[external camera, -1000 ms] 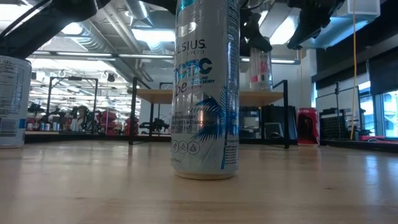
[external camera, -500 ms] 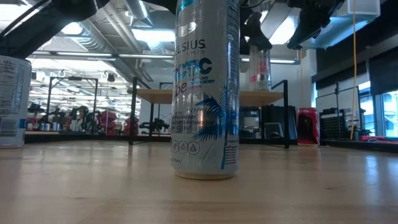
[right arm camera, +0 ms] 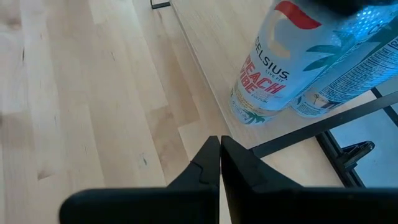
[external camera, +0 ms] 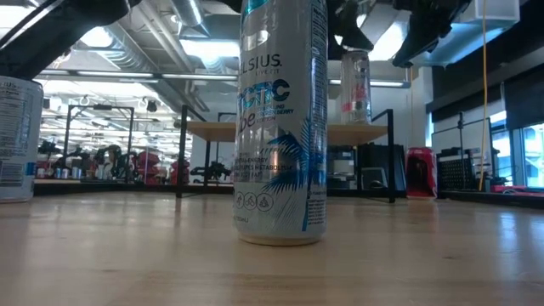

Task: Place canned beverage on shelf
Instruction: Put the white-pink soda can on the shelf aligned with the other white-pink soda can, then put the bottom white blue-soda can on the shelf

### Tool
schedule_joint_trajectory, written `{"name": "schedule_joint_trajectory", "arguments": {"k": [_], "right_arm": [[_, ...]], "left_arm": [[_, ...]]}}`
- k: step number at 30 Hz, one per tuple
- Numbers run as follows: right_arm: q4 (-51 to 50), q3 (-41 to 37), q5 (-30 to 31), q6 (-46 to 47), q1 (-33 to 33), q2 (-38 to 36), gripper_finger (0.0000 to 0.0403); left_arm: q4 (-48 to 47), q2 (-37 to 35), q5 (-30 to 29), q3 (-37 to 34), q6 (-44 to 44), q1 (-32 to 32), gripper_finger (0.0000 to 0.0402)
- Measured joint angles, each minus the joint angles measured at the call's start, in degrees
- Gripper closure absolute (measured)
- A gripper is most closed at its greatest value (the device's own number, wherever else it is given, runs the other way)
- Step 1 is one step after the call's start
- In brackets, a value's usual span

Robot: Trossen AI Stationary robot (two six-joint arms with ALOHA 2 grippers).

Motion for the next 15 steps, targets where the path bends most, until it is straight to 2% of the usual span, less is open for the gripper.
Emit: {"name": "schedule_joint_trajectory", "arguments": {"k": [10, 13, 15], "right_arm": [[0.00, 0.02, -0.07, -0.02, 0.00, 0.01, 0.0398], [0.13, 0.02, -0.04, -0.02, -0.01, 0.01, 0.0398], [0.34, 0.02, -0.08, -0.02, -0.02, 0.01, 0.0398]], "left_arm": [[-1.45, -3.41, -0.35, 7.12, -0.90, -0.82, 0.0104], [-6.17, -3.70, -0.38, 10.36, -1.55, -1.30, 0.0104], [-6.50, -4.63, -0.54, 9.90, -2.02, -1.93, 0.0104]]}}
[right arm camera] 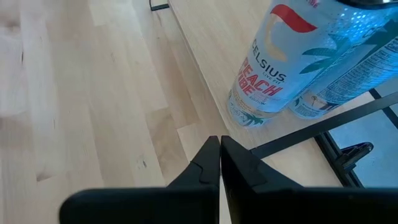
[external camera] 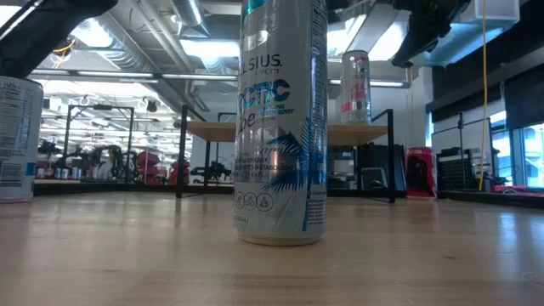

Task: Place canned beverage on shelf
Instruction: Put the bottom white blue-soda can on the shelf

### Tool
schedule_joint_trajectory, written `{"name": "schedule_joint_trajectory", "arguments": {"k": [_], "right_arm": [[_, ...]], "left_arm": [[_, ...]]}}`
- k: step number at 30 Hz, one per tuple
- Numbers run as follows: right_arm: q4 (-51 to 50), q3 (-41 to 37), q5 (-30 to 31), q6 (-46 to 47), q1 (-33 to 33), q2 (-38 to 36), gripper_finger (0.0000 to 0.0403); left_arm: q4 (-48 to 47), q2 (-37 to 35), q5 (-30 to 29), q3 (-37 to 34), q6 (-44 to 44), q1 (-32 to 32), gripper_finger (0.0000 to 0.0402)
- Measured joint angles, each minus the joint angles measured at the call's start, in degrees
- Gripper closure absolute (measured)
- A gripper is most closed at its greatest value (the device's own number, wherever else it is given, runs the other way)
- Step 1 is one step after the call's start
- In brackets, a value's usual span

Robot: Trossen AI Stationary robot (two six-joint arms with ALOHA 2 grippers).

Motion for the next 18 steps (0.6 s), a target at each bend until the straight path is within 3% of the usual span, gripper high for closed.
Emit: {"name": "schedule_joint_trajectory", "arguments": {"k": [9, 18], "right_arm": [[3.07, 0.00, -2.10, -0.17, 0.04, 0.03, 0.0398], [7.53, 0.00, -18.91, -5.35, 0.07, 0.03, 0.0398]], "left_arm": [[-18.46, -4.76, -2.19, -0.13, -7.47, -3.44, 0.0104], [-37.96, -6.60, -11.63, -2.08, -17.95, -13.50, 0.0104]]}}
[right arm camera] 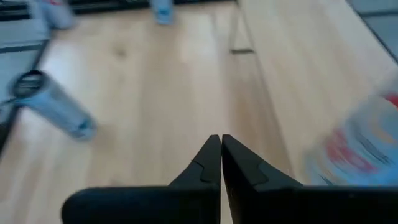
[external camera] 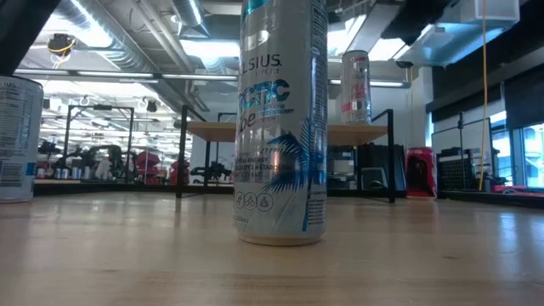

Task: Place canned beverage on shelf
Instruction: Put the bottom white blue-soda can on the shelf

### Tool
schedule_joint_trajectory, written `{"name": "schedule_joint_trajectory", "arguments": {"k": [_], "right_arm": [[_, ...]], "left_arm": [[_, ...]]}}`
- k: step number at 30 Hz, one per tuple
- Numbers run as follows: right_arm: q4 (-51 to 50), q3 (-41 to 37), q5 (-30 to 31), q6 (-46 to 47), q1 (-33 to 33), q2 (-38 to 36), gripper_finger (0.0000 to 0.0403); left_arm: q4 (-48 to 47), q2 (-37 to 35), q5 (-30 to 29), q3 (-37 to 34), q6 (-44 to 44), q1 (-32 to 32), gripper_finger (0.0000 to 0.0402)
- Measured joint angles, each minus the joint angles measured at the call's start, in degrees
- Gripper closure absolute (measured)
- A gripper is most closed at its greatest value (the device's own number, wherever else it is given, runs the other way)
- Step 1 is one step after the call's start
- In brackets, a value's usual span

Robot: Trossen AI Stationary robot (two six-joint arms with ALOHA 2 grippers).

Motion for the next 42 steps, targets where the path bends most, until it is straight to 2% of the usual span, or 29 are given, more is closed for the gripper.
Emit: {"name": "schedule_joint_trajectory", "arguments": {"k": [3, 5, 8, 10, 13, 18, 24, 29, 32, 36, 42], "right_arm": [[2.91, 0.00, -3.72, 1.43, 0.48, 0.37, 0.0398], [3.92, 0.00, -3.91, 2.76, 2.20, 0.42, 0.0398], [6.36, 0.07, 1.01, 2.04, 6.72, 1.43, 0.0398], [9.09, 0.07, 4.50, 3.61, 10.32, 3.50, 0.0398], [15.99, 0.04, 8.37, 7.75, 15.59, 7.42, 0.0398], [29.31, 0.67, 10.93, 15.20, 23.50, 14.81, 0.0398], [31.56, 8.04, 15.14, 26.84, 29.80, 23.55, 0.0397], [31.07, 12.99, 15.94, 32.36, 32.52, 29.32, 0.0394], [30.22, 15.74, 15.66, 33.72, 33.96, 31.79, 0.0365], [29.86, 18.00, 15.24, 33.35, 36.31, 34.20, 0.0288], [27.88, 18.27, 23.89, 33.50, 40.44, 35.06, 0.0160]], "left_arm": [[-1.23, -0.51, -1.90, -2.67, -1.09, -5.04, 0.0104], [-1.92, -1.61, -1.65, -3.99, -1.13, -7.79, 0.0104], [-2.92, -4.83, -0.32, -6.06, -1.25, -11.64, 0.0104], [-5.28, -8.07, -2.52, -9.01, -0.55, -15.15, 0.0104], [-5.78, -14.87, -8.03, -16.83, -2.03, -20.76, 0.0104], [1.18, -28.43, -12.85, -33.37, -10.08, -28.34, 0.0104], [14.15, -40.89, -18.83, -51.95, -14.86, -35.46, 0.0104], [20.24, -45.78, -18.87, -60.49, -17.85, -36.59, 0.0104], [20.69, -46.52, -19.19, -61.96, -18.03, -36.46, 0.0104], [20.51, -46.22, -17.83, -62.82, -17.54, -36.01, 0.0104], [20.51, -46.26, -15.01, -63.18, -16.72, -34.83, 0.0105]]}}
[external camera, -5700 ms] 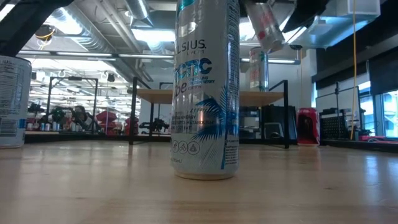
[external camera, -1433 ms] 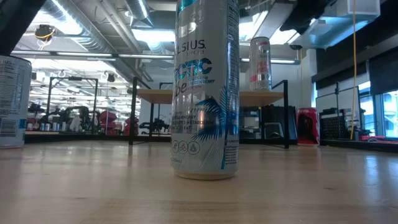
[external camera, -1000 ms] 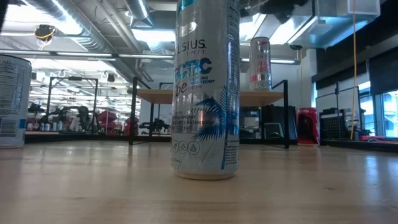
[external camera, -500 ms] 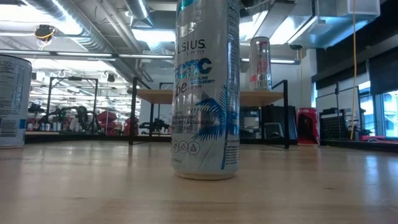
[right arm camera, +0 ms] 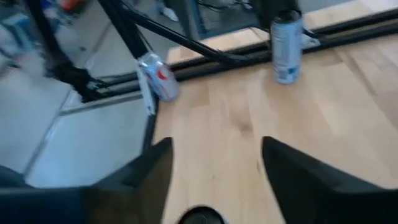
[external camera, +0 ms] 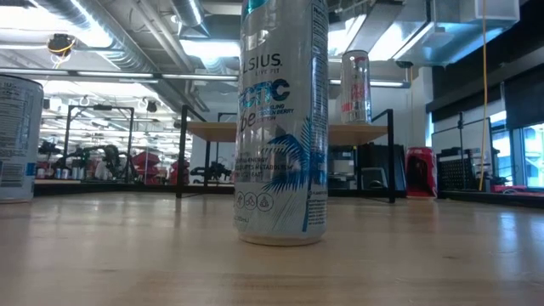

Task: Place canned beverage on shelf
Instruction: Put the bottom white blue-soda can on the shelf

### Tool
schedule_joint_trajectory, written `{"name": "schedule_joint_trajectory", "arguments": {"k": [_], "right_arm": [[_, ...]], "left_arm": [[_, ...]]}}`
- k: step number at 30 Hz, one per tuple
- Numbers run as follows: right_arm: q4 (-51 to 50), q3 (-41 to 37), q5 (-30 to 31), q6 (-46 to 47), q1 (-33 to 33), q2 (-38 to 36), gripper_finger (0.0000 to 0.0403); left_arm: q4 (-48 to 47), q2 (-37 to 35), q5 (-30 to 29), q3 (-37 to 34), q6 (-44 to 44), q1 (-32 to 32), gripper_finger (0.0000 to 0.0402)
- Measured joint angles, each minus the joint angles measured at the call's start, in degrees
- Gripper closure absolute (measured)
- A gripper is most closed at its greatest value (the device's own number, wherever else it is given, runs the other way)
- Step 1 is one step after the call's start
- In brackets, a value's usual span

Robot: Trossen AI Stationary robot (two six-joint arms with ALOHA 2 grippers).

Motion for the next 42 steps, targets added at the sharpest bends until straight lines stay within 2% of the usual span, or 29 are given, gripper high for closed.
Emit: {"name": "schedule_joint_trajectory", "arguments": {"k": [3, 6, 11, 16, 29, 33, 40, 42], "right_arm": [[-0.97, 0.00, 3.69, 0.94, 1.73, 0.51, 0.0106], [-1.25, 0.02, 4.48, 3.12, 3.22, 1.70, 0.0059], [-3.19, 0.00, 3.43, 5.70, 4.26, 4.95, 0.0014], [-3.89, -0.04, -1.30, 7.47, 4.19, 9.08, 0.0006], [-6.06, -0.07, -4.14, 7.78, 4.19, 14.87, 0.0006], [-4.93, -0.09, -3.76, 7.05, 4.17, 15.65, 0.0034], [-3.62, -0.07, -4.47, 5.67, 4.15, 15.78, 0.0154], [-3.92, -0.07, -4.54, 5.65, 4.15, 15.33, 0.0170]], "left_arm": [[0.03, -0.03, 2.28, 0.00, 0.66, 0.61, 0.0104], [0.03, -0.02, 2.81, -0.01, 0.68, 1.44, 0.0105], [-0.02, -0.02, 3.26, 0.01, 0.73, 1.69, 0.0105], [-0.01, 0.26, 2.88, -0.01, 0.72, 1.85, 0.0105], [0.28, 0.88, 2.83, 0.01, 0.40, 1.85, 0.0105], [0.28, 1.44, 2.90, 0.01, 0.18, 1.85, 0.0105], [1.38, 1.55, 2.95, 0.01, -3.53, 1.85, 0.0105], [1.53, 1.58, 3.02, 0.01, -4.11, 1.82, 0.0105]]}}
